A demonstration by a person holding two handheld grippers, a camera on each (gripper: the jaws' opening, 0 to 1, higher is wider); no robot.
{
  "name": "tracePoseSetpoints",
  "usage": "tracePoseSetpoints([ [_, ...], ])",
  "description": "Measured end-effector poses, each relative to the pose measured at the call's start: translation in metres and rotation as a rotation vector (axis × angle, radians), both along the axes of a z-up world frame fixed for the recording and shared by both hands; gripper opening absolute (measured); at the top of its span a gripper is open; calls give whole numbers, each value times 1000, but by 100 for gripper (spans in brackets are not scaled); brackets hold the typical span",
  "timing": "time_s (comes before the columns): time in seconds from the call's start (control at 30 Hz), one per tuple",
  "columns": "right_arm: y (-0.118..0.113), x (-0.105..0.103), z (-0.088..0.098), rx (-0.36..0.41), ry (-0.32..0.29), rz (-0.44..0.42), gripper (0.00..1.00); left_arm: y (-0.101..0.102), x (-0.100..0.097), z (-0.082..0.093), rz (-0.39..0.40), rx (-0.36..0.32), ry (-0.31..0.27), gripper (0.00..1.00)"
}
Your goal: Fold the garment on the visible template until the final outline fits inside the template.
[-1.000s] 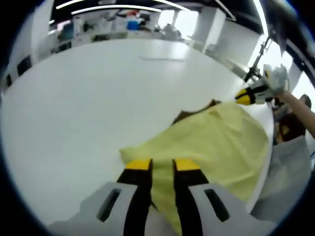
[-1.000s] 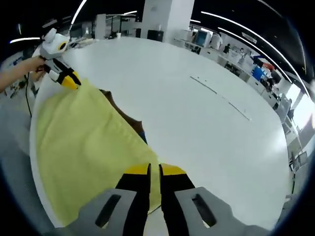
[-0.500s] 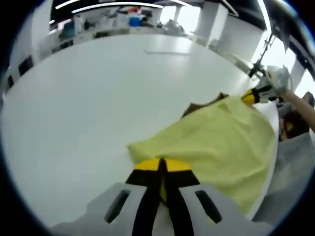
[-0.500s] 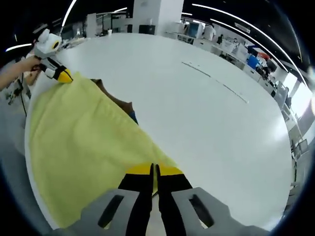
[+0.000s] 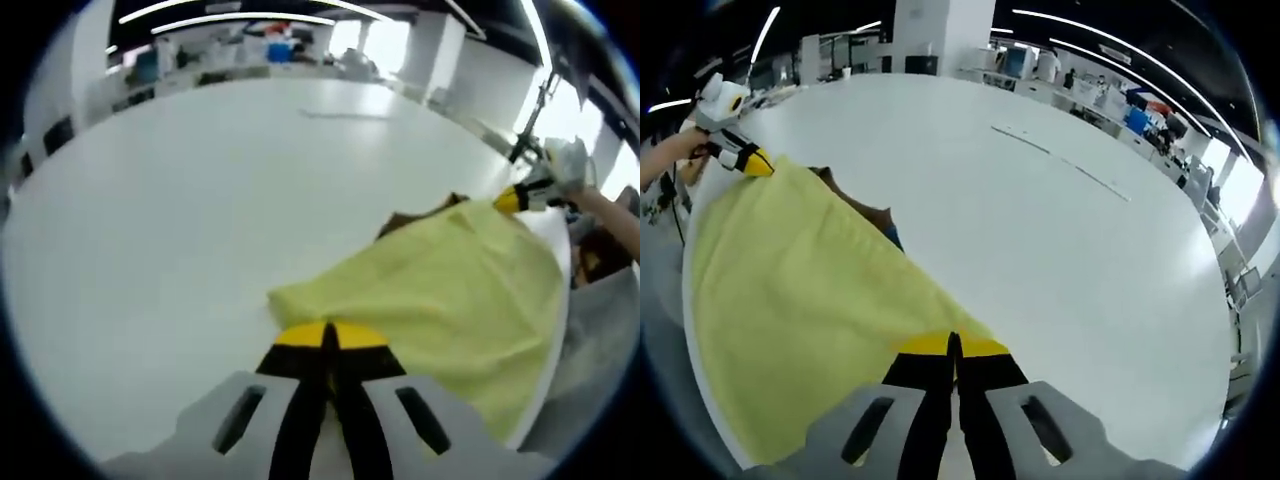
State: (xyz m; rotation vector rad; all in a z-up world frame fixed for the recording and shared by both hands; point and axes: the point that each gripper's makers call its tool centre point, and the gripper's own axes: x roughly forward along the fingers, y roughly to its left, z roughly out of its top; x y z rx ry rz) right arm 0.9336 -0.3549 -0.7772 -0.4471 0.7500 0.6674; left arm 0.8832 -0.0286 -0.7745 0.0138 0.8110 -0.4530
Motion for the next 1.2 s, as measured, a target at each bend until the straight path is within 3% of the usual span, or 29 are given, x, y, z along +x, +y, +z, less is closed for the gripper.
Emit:
tracePoseSetpoints([
  [0.37, 2, -1, 1, -29, -20, 12, 1, 2, 1, 0, 36, -17, 4, 0],
  [0.5, 7, -6, 4, 11, -5, -1, 1, -1, -2, 3, 41, -27, 21, 0],
  [0.8, 13, -14, 15, 57, 3, 6, 7, -7, -4, 18, -6, -21, -5, 0],
  [1.03, 18, -27, 26, 82, 18, 27, 16, -15, -9, 35, -61, -27, -29, 15],
  [1.2, 27, -35, 49, 124, -3, 35, 22, -21, -14, 55, -83, -41, -58, 21],
])
